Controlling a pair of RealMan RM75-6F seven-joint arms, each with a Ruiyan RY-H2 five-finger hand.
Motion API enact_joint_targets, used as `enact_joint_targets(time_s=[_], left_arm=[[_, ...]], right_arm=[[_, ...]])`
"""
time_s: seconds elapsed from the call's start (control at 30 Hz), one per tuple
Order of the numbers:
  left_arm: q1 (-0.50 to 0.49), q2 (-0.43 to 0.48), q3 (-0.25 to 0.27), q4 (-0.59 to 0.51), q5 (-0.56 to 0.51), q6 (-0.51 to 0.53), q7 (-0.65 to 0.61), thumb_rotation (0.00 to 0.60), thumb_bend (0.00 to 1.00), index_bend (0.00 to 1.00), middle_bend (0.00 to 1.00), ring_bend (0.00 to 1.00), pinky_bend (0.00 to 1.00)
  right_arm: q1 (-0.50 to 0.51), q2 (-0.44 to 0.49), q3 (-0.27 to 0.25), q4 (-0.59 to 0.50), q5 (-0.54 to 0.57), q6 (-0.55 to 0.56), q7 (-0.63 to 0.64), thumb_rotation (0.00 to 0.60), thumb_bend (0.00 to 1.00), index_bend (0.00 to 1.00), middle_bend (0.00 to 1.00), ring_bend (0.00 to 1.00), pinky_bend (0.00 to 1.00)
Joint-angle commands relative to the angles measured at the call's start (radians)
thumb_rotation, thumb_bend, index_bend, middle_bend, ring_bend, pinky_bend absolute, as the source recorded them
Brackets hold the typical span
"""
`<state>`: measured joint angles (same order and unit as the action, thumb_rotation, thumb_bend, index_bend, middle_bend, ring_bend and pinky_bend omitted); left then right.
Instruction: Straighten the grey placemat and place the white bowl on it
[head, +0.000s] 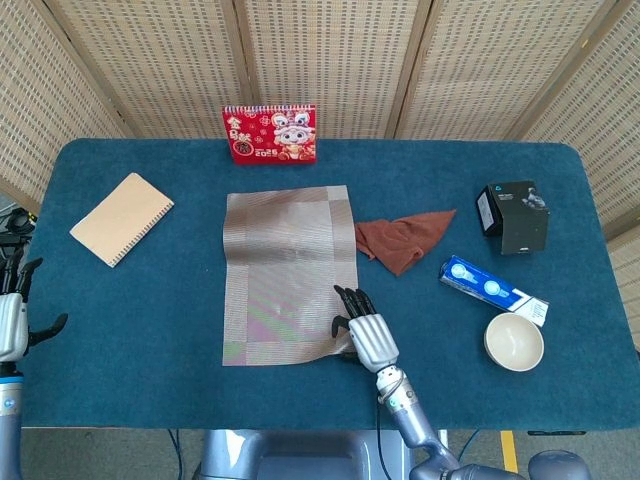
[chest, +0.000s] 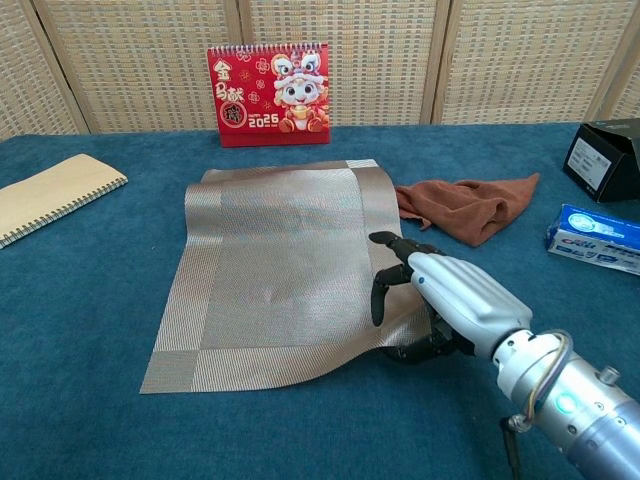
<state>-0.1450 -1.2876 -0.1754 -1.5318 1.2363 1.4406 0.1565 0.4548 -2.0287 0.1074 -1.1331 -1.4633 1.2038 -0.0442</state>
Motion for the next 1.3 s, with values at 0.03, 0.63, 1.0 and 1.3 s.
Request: enact_joint_targets(time_s=[0.03,0.63,1.0,1.3], left_arm=[[0.000,-0.001,0.001,0.000,0.000,0.000,0.001,0.600,0.20,0.13,0.00,0.00,0.00],[-0.004,-0.009,0.004,0.007,-0.001,-0.004,0.011,0.600,0.20,0.13,0.00,0.00,0.00],[-0.004,-0.010,0.007,0.006,0.001,-0.004,0.014,0.600,0.20,0.13,0.00,0.00,0.00],[-0.005,-0.016,0.010,0.009,0.003,-0.002,0.027,0.600,0.20,0.13,0.00,0.00,0.00]], right_arm=[[-0.002,0.005,-0.002,-0.007,0.002,-0.001,-0.002,0.600,0.55,0.62,0.09,0.00,0.00],[-0.013,0.043,-0.009,-0.066,0.004,0.006,-0.023,0.600,0.61,0.68,0.09,0.00,0.00],[-0.029,0.100,0.001,-0.146,0.015,0.031,-0.071,0.600,0.60,0.69,0.10,0.00,0.00],[-0.043,0.190,0.026,-0.211,0.027,0.057,-0.092,0.600,0.59,0.70,0.10,0.00,0.00]])
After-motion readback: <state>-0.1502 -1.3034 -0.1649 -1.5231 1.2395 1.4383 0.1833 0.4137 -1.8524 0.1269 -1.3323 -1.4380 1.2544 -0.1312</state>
